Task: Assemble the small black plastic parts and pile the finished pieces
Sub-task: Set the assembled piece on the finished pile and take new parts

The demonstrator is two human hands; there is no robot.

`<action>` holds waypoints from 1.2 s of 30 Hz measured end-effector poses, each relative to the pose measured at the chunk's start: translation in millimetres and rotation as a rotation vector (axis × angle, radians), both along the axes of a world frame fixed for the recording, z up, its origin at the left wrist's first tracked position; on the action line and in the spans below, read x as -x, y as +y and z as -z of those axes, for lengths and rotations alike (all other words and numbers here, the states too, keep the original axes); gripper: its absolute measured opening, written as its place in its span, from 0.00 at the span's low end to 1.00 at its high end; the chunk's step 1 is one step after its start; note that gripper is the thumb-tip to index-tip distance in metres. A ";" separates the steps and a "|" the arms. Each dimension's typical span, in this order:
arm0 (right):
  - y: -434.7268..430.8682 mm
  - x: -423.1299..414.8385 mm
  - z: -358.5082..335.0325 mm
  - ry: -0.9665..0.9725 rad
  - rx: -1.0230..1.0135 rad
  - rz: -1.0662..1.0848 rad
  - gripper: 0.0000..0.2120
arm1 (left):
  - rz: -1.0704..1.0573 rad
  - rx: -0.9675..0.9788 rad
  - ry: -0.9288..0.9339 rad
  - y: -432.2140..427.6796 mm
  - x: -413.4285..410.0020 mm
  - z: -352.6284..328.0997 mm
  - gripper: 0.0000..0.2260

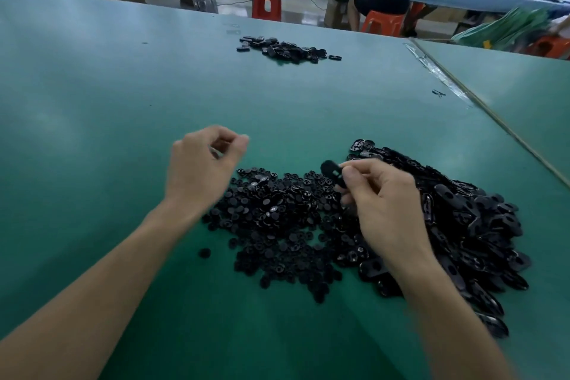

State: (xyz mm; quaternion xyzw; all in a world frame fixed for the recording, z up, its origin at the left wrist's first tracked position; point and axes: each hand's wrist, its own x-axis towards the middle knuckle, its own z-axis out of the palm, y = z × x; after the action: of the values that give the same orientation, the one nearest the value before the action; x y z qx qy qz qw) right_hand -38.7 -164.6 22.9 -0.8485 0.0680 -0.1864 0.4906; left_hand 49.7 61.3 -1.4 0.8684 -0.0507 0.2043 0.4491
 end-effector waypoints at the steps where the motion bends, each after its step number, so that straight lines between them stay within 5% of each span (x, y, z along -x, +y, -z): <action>1: 7.0 3.7 3.3 0.013 -0.137 -0.049 0.06 | 0.129 0.089 0.045 -9.9 7.0 -5.8 0.08; 7: 20.7 8.7 18.9 -0.051 -0.351 -0.113 0.05 | 0.555 0.368 0.352 -40.0 36.8 -22.3 0.02; 22: 19.2 13.6 27.5 -0.064 -0.316 -0.093 0.05 | 0.549 0.569 0.475 -40.4 40.3 -22.3 0.04; 26: 20.3 13.5 27.4 -0.093 -0.355 -0.104 0.07 | 0.584 0.463 0.480 -37.2 38.4 -23.3 0.05; 31: 21.8 13.5 29.3 -0.099 -0.196 -0.079 0.09 | 0.592 0.199 0.388 -34.8 33.6 -21.1 0.05; 36: 25.8 19.7 32.9 0.005 0.427 -0.084 0.08 | 0.453 0.260 0.318 -30.1 28.3 -21.2 0.04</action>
State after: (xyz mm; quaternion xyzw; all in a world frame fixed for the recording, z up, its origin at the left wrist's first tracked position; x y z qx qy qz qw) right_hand -58.4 -138.8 -10.0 -0.9358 -0.0070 -0.1737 0.3068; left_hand 21.4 31.2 19.8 0.7913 -0.1453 -0.0348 0.5929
